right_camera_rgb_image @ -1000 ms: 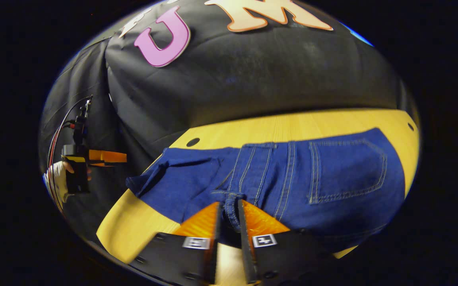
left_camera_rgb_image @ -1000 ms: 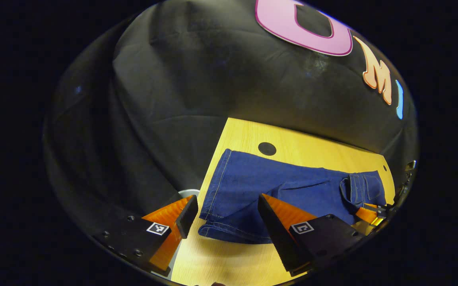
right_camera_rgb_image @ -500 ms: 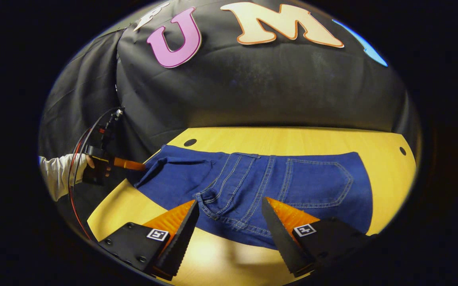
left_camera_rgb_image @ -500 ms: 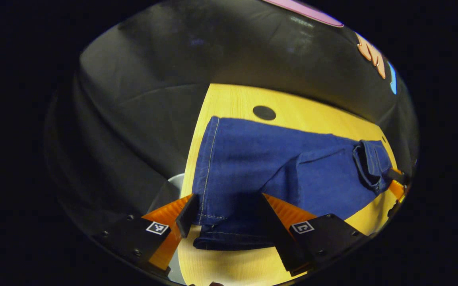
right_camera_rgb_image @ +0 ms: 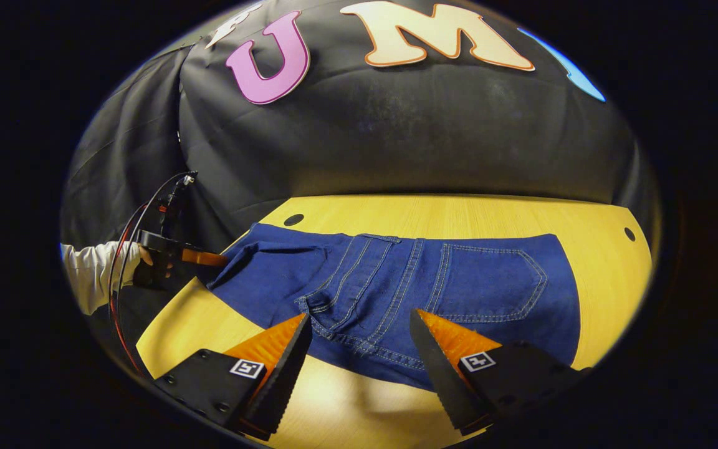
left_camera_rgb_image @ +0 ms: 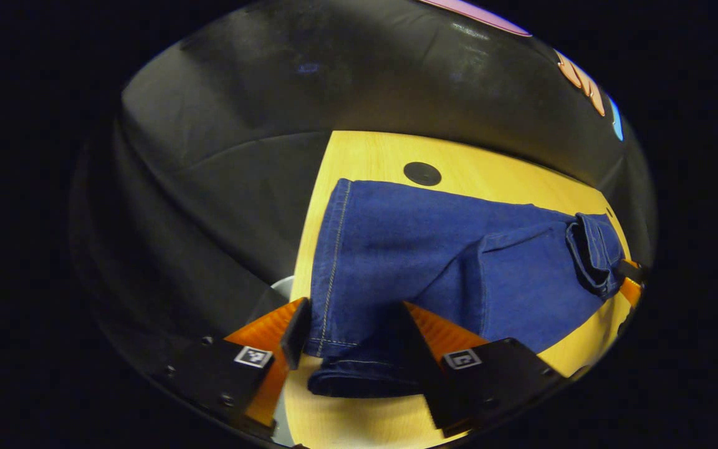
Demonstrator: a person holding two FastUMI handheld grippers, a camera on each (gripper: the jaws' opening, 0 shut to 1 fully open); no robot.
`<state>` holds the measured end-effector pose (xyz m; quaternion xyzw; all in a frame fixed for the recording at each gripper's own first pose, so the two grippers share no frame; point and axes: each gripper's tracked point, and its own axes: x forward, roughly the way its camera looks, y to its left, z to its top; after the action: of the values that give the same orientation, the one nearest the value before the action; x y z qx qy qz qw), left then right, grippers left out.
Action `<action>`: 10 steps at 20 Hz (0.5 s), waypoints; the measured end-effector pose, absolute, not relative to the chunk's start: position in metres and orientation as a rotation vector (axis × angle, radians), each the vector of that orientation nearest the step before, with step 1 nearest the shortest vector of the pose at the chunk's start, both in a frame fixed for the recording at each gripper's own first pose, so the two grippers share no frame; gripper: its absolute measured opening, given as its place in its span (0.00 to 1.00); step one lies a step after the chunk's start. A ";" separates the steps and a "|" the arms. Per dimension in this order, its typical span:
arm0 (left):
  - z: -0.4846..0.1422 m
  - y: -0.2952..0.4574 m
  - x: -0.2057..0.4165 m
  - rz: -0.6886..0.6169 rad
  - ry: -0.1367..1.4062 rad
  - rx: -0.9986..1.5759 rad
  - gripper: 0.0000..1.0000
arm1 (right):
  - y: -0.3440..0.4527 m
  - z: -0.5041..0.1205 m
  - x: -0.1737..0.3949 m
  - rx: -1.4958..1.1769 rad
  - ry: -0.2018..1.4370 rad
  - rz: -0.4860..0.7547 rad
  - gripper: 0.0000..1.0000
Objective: Grasp the waist and the cuffs of the jeans and fold them to make the two legs overlap; first hold the waist and fold one-third of the jeans toward the cuffs, then hold the cuffs and fold the remaining one-third in the same direction to finish folding.
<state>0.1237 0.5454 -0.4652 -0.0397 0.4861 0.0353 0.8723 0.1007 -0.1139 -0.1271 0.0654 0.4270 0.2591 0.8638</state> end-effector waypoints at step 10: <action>-0.447 0.508 0.131 0.080 1.058 -0.123 0.00 | -0.153 -0.102 0.124 0.133 0.830 0.499 0.94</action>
<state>0.1311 0.5083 -0.4474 -0.0588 0.5043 0.0379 0.8607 0.1241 -0.1529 -0.1024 0.0638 0.3987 0.2396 0.8829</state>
